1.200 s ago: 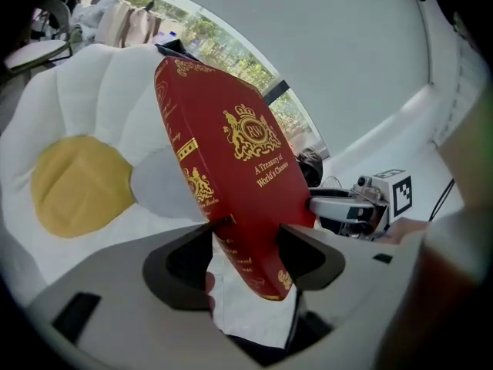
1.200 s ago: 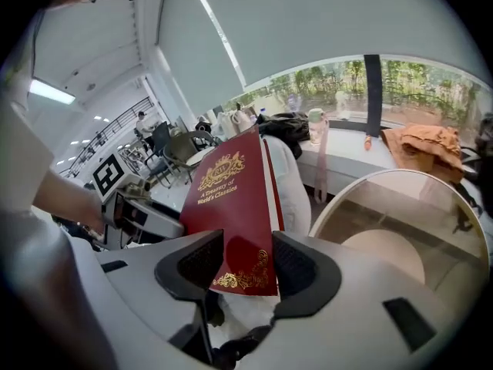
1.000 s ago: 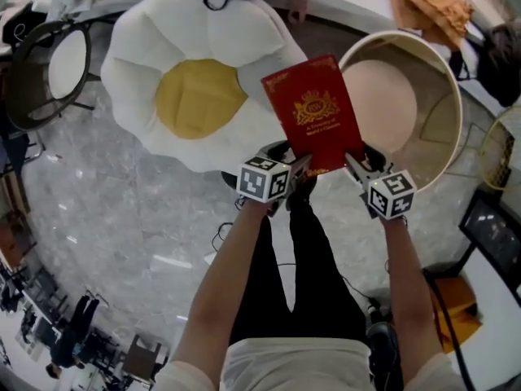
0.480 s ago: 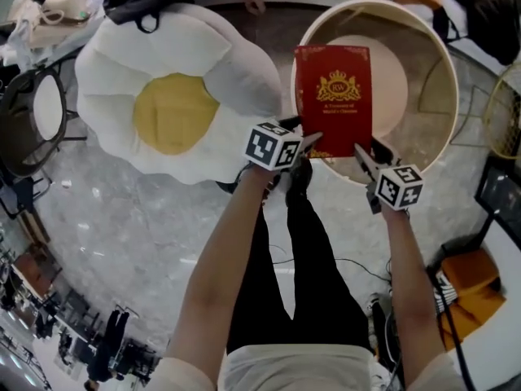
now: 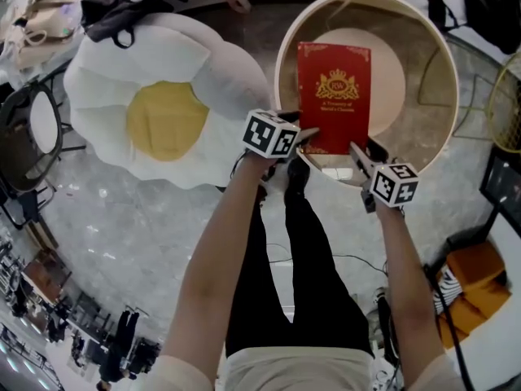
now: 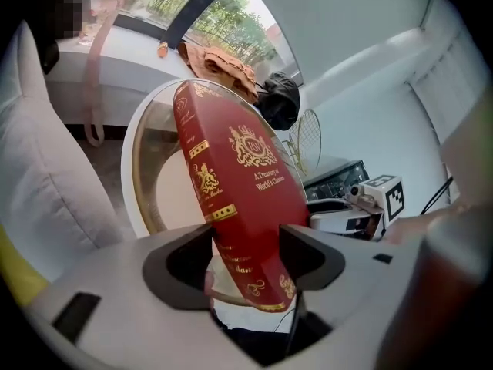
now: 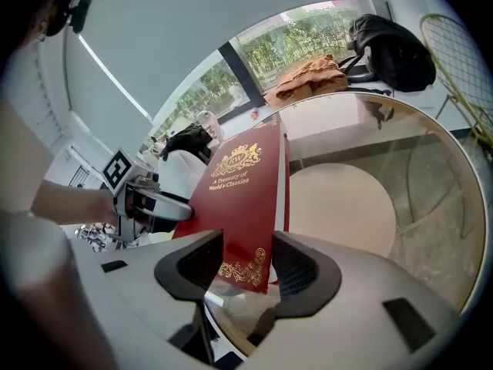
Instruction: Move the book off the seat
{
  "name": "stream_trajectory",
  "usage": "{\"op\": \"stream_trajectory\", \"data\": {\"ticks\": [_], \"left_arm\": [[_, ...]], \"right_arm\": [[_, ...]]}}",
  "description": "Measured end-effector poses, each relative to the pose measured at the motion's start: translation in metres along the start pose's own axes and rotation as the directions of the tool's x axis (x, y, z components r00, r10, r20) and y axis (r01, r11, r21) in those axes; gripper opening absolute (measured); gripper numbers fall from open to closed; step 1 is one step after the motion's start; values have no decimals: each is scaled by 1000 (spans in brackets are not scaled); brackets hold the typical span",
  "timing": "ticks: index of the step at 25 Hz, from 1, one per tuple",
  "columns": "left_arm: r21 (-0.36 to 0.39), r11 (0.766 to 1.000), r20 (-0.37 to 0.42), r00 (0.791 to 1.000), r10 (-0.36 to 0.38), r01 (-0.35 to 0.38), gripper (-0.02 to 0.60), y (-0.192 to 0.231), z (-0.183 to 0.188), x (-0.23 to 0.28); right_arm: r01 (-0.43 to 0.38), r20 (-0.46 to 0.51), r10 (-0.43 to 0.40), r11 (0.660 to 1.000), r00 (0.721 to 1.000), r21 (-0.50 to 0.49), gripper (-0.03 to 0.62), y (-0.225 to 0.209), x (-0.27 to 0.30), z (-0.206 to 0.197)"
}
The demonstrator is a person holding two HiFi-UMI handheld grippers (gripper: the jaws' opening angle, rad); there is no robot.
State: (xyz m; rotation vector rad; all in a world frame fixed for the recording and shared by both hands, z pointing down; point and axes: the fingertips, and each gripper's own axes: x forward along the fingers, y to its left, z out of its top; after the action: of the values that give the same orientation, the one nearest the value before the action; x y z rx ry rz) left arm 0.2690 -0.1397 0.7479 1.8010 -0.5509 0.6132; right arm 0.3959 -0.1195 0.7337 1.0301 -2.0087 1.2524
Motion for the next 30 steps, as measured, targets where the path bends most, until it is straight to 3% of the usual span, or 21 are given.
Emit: {"op": "stream_trajectory", "data": {"ticks": [8, 14, 17, 22, 25, 30], "left_arm": [[-43, 993, -12, 994, 106, -107, 269, 10, -6, 0], [-107, 980, 64, 982, 176, -168, 259, 3, -9, -44], [-126, 979, 147, 973, 179, -161, 215, -24, -7, -80], [-98, 981, 262, 946, 189, -169, 127, -69, -5, -145], [-70, 985, 309, 935, 172, -158, 84, -101, -15, -178], [-48, 993, 373, 920, 118, -108, 28, -149, -38, -238]], "right_arm": [[-25, -44, 24, 1000, 999, -4, 216, -2, 9, -9], [-13, -23, 13, 1000, 1000, -23, 215, 4, -23, 6], [-58, 8, 59, 996, 998, -61, 206, 32, -60, 21], [-82, 127, 97, 990, 987, -118, 116, 88, -116, 54], [-98, 179, 122, 986, 976, -134, 69, 123, -151, 56], [-119, 228, 153, 981, 962, -155, 58, 186, -199, 46]]}}
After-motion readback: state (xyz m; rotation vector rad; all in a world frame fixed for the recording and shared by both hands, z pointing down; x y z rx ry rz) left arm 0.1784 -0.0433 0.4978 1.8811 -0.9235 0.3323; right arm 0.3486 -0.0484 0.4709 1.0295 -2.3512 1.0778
